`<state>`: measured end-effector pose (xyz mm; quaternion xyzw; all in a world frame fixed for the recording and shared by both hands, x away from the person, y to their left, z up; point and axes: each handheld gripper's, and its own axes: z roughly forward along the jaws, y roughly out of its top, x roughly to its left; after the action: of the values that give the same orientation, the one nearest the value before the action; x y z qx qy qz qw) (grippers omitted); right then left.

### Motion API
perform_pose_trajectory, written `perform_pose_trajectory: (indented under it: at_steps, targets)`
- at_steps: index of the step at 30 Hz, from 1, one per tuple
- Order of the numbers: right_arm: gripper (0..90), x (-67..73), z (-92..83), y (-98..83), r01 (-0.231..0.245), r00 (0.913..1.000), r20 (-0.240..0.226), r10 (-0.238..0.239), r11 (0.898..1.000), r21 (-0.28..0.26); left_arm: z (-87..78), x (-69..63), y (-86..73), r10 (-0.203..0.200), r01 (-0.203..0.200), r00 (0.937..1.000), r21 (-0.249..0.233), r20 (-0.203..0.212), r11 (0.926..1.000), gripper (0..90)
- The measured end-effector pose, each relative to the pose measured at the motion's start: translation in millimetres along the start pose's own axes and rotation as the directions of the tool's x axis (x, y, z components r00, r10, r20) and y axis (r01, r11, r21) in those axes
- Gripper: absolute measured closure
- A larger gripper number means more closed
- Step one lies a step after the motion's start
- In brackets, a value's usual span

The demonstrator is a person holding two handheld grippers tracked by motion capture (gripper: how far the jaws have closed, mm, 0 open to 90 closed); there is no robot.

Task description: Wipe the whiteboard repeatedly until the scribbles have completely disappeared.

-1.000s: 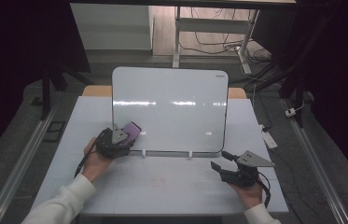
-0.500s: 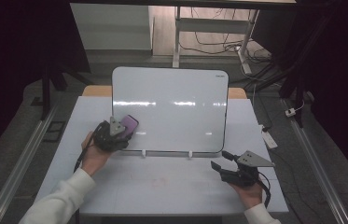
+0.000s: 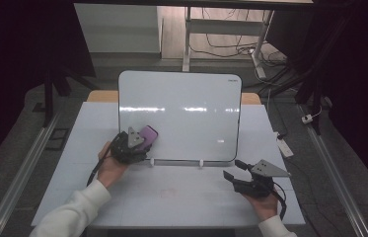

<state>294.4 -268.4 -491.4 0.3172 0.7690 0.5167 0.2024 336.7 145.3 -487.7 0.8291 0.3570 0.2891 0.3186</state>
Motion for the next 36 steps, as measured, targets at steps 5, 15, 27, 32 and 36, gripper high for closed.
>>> perform_pose_trajectory:
  at_steps: [5, 15, 27, 32, 36]
  targets:
    - [35.9, -0.2, 0.0, -0.1, -0.002, 1.0, -0.001, 0.002, 1.0, 0.001, -0.7, -2.7, -11.1, -0.004, 0.004, 0.9993, 0.01, 0.038, 0.9999, 40.9]
    - [35.9, -0.3, -0.6, 0.2, -0.001, 1.0, 0.007, 0.001, 1.0, -0.001, -14.5, 47.8, 0.9, -0.146, 0.144, 0.9888, -0.069, -0.028, 0.9872, 40.9]
    - [35.9, 2.0, 0.9, 2.3, -0.003, 1.0, -0.006, 0.003, 1.0, -0.01, -12.5, 14.0, 0.9, -0.134, 0.142, 0.9865, -0.077, 0.094, 0.9869, 41.0]
    - [35.8, 9.9, 5.2, 5.0, 0.016, 0.9996, -0.023, -0.016, 1.0, -0.005, -20.4, 4.7, 7.8, -0.159, 0.18, 0.9741, -0.127, 0.16, 0.9754, 41.0]
    - [35.7, 16.6, 7.4, 7.2, 0.023, 0.9991, -0.037, -0.023, 1.0, -0.005, -24.3, -0.5, 9.2, -0.187, 0.222, 0.9587, -0.154, 0.214, 0.9627, 41.0]
